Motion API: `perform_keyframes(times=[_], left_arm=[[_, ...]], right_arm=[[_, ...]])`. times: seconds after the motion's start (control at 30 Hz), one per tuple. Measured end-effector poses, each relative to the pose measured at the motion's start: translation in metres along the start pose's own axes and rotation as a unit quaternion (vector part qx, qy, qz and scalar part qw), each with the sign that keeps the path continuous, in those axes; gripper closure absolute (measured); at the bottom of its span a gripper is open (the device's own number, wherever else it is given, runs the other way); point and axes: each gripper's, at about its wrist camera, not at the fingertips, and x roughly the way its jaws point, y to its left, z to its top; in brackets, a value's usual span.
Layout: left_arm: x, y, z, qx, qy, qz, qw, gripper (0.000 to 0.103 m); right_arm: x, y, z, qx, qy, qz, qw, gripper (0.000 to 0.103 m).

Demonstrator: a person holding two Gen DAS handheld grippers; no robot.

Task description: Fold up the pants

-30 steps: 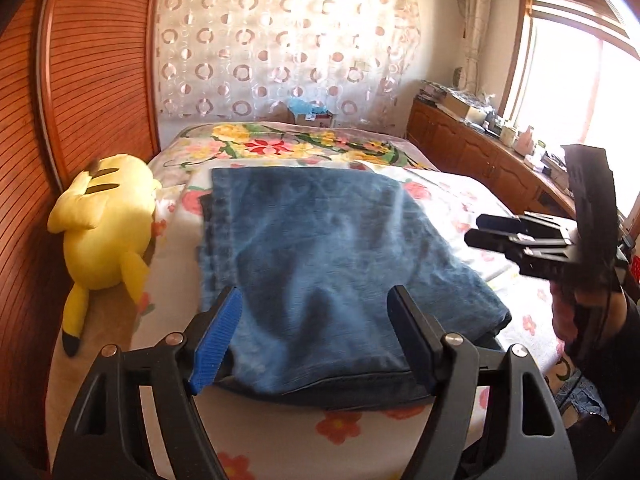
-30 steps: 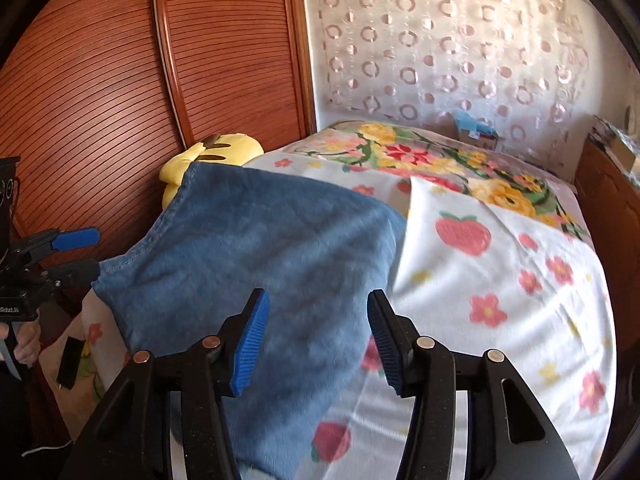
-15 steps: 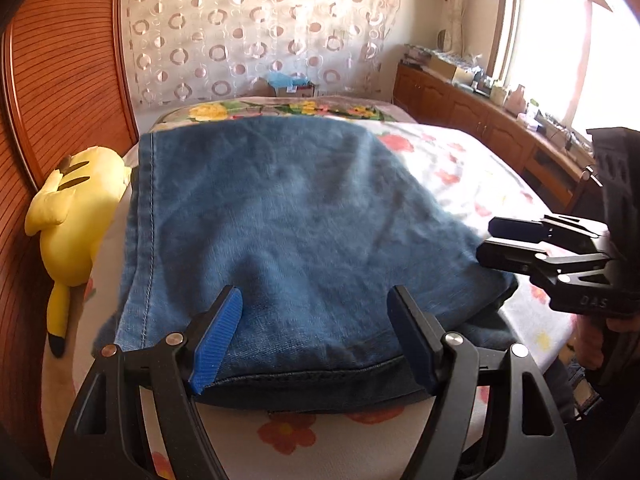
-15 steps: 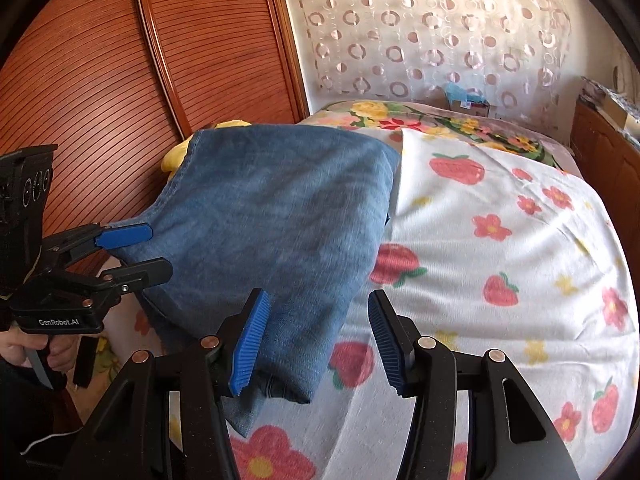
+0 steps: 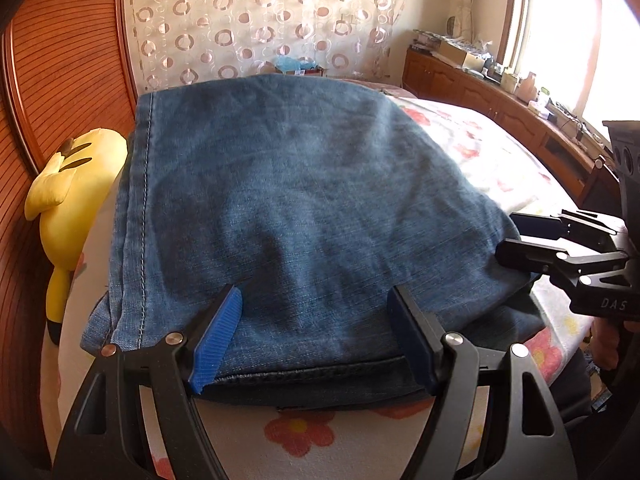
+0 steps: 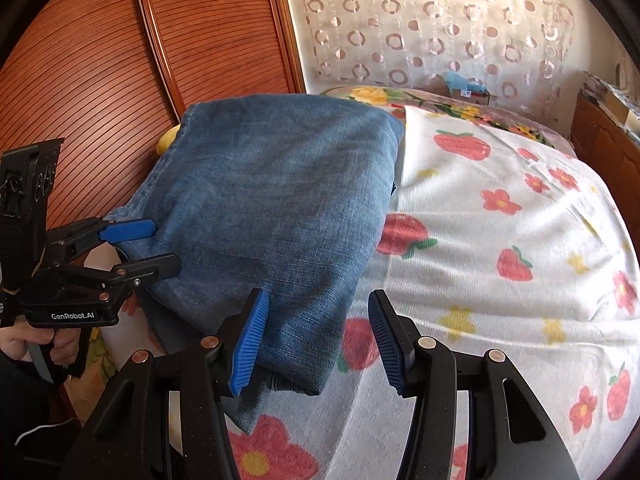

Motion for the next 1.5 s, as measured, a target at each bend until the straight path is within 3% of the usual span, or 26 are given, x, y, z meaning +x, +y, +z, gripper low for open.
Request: perform_keyframes(times=[0.4,0.5,0.57,0.67,0.93,1.17,1.37,1.5], left_arm=[[0.001,-0.005,-0.003,0.006,-0.007,0.003,0.9999,0.027],[0.000,-0.002,-0.003,0.003,-0.007,0.001,1.0000,0.027],[-0.003,0.000,-0.001,-0.002,-0.005,-0.002,1.0000,0.027],[-0.015,0.009,0.002,-0.013,-0.016,0.004,0.9998,0.027],[-0.038,0.066,-0.011,-0.069,-0.027,0.044,0.9963,0.027],[-0.074,0.101,-0.016,-0.093,-0.055,0.074,0.9914,0.027],[-0.103,0.127,-0.020,-0.110,-0.077,0.103,0.9856,0.027],[-0.118,0.145,-0.026,-0.127,-0.087,0.123,0.9804,0.027]], right_arm=[[0.016,-0.005,-0.002,0.014,0.019,0.017,1.000,0.049],[0.020,-0.004,0.001,0.006,0.026,0.033,0.999,0.060],[0.020,-0.005,0.005,0.007,0.021,0.040,0.999,0.078],[0.010,-0.006,0.013,0.007,-0.002,0.048,0.999,0.088],[-0.018,0.018,0.052,-0.021,-0.067,0.064,0.996,0.090],[-0.012,0.066,0.090,-0.070,-0.099,0.105,0.987,0.090],[0.024,0.117,0.105,-0.115,-0.086,0.157,0.977,0.091],[0.064,0.140,0.099,-0.144,-0.040,0.193,0.970,0.091]])
